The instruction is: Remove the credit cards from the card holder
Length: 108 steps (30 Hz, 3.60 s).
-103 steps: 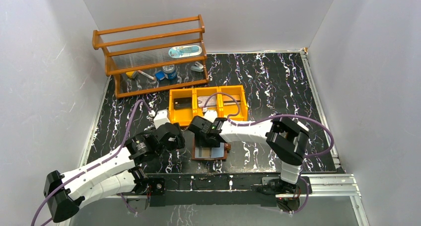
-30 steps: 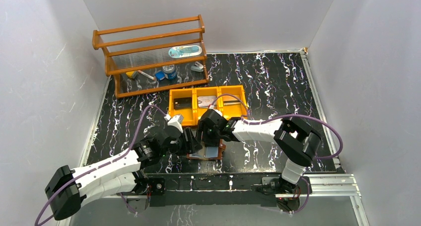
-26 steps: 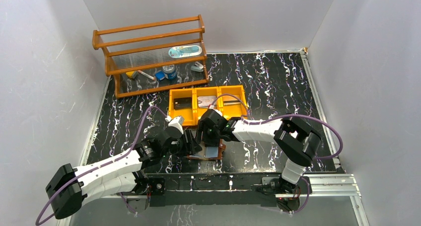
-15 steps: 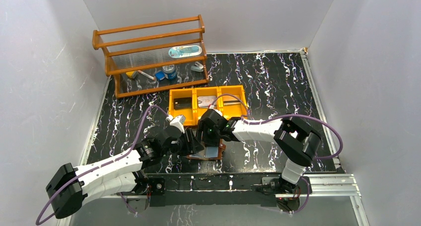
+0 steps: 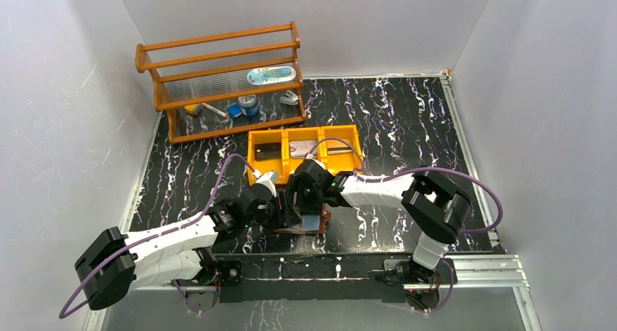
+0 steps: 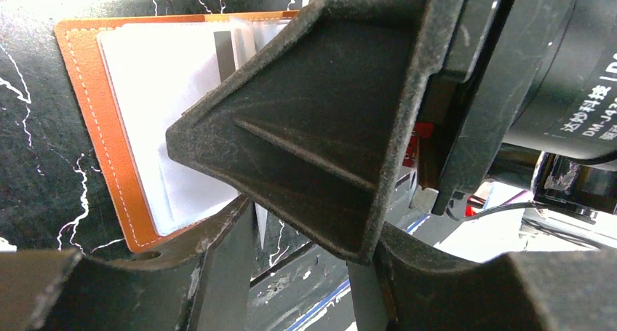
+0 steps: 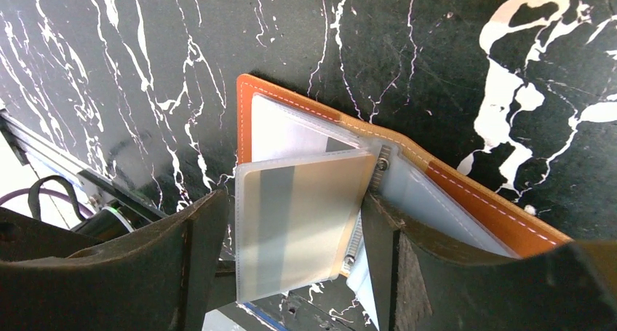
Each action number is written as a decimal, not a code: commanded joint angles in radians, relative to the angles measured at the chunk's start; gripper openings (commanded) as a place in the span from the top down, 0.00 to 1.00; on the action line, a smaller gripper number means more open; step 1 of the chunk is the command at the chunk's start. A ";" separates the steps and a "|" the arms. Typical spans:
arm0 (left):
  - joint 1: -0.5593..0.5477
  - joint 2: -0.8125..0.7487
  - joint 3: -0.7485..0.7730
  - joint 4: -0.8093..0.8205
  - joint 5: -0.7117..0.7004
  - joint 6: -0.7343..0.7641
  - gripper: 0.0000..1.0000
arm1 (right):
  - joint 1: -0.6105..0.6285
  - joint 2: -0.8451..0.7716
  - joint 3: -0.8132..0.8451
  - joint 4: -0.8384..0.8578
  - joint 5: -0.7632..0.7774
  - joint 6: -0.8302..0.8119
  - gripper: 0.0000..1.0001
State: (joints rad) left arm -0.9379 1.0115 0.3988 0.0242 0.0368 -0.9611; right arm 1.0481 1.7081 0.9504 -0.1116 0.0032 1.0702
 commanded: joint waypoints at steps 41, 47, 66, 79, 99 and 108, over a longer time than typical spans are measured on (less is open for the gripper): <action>0.001 0.007 0.130 -0.017 0.071 0.164 0.48 | -0.035 -0.471 -0.187 -0.194 0.262 0.094 0.45; 0.002 -0.051 0.166 -0.220 -0.069 0.175 0.47 | -0.034 -0.479 -0.206 -0.089 0.169 0.060 0.57; 0.002 0.052 0.175 -0.105 -0.008 0.172 0.43 | -0.039 -0.246 -0.299 -0.073 0.118 0.047 0.60; 0.003 0.317 0.292 -0.147 -0.007 0.183 0.43 | -0.049 -0.260 -0.443 0.065 0.093 0.100 0.60; 0.018 0.273 0.093 0.085 0.042 -0.024 0.58 | -0.069 -0.279 -0.513 0.139 0.062 0.127 0.60; 0.126 0.244 -0.072 0.363 0.217 -0.125 0.67 | -0.076 -0.266 -0.527 0.178 0.034 0.134 0.60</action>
State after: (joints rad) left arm -0.8478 1.2636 0.3840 0.2607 0.1650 -1.0393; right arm 0.9741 1.3941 0.4797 0.1883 0.0223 1.2278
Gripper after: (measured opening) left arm 0.348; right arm 0.396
